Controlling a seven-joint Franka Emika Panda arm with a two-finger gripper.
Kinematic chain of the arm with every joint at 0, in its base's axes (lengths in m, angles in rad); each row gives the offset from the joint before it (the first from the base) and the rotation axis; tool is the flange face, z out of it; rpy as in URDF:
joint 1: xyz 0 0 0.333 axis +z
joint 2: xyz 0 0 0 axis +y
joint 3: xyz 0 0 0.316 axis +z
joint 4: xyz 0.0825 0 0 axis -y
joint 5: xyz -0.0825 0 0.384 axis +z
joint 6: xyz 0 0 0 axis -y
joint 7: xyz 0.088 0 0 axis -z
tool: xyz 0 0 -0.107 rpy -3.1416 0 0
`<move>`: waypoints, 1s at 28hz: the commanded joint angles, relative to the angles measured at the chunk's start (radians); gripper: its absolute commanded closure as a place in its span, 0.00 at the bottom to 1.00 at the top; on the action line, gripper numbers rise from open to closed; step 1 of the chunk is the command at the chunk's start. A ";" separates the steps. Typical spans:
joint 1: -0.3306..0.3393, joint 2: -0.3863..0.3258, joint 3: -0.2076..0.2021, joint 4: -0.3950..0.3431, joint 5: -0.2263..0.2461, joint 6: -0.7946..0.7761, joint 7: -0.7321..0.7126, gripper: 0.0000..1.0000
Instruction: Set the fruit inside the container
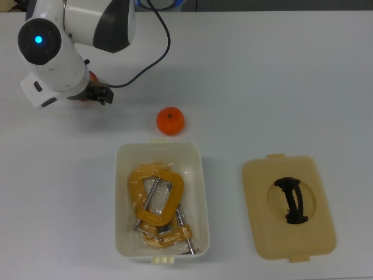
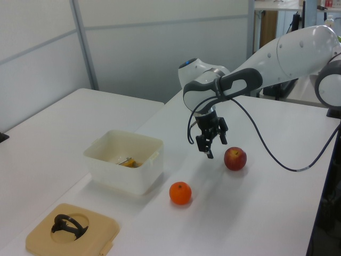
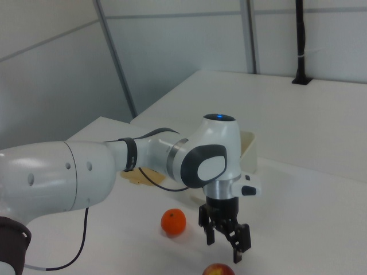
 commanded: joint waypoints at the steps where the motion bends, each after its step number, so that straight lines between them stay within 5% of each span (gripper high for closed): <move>1: -0.007 -0.027 -0.005 -0.031 0.016 -0.073 -0.126 0.00; 28: -0.045 -0.070 -0.008 -0.054 -0.006 -0.134 -0.192 0.00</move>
